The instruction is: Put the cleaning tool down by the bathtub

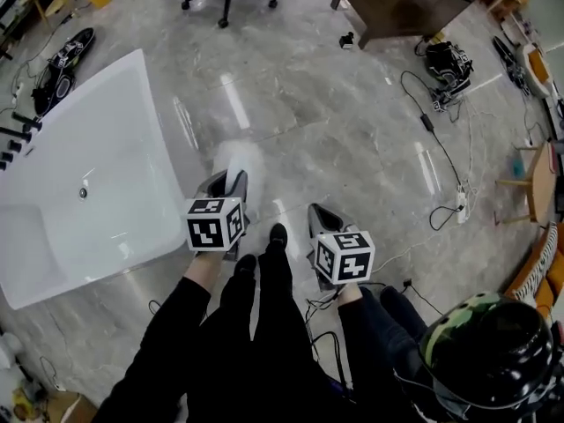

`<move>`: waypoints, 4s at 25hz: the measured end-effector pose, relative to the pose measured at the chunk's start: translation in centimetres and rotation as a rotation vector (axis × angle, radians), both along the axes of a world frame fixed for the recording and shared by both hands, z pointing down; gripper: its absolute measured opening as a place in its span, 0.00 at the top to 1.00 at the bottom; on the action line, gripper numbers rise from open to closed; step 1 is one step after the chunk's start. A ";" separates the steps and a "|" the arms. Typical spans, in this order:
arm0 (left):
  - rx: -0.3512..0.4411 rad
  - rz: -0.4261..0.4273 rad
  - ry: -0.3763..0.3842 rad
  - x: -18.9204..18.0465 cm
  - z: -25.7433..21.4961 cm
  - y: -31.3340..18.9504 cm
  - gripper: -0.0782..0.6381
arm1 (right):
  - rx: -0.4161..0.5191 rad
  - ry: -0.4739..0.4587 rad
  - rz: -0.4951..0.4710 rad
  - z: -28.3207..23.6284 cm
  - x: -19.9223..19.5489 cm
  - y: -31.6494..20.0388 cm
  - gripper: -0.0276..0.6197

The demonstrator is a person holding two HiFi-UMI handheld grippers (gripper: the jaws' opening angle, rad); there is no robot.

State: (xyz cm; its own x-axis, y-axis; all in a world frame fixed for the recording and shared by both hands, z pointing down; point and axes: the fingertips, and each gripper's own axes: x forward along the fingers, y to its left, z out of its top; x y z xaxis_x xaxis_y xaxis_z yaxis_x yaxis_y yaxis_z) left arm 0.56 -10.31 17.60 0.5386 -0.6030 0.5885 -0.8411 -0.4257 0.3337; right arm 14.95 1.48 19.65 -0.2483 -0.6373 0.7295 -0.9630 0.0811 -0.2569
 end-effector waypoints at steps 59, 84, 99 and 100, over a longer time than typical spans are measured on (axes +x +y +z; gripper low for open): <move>0.046 -0.169 -0.079 -1.3 47.7 -8.9 0.75 | 0.012 0.080 -0.340 47.1 -1.4 -16.4 0.96; 0.035 -0.149 -0.113 -2.0 58.0 -9.9 0.75 | 0.045 0.067 -0.386 54.8 -3.9 -18.4 0.95; -0.023 -0.155 -0.150 -2.7 62.4 -10.5 0.75 | 0.025 0.069 -0.418 57.0 -5.5 -18.4 0.96; -0.027 -0.157 -0.153 -2.7 62.7 -10.4 0.75 | 0.023 0.070 -0.419 57.1 -5.5 -18.3 0.96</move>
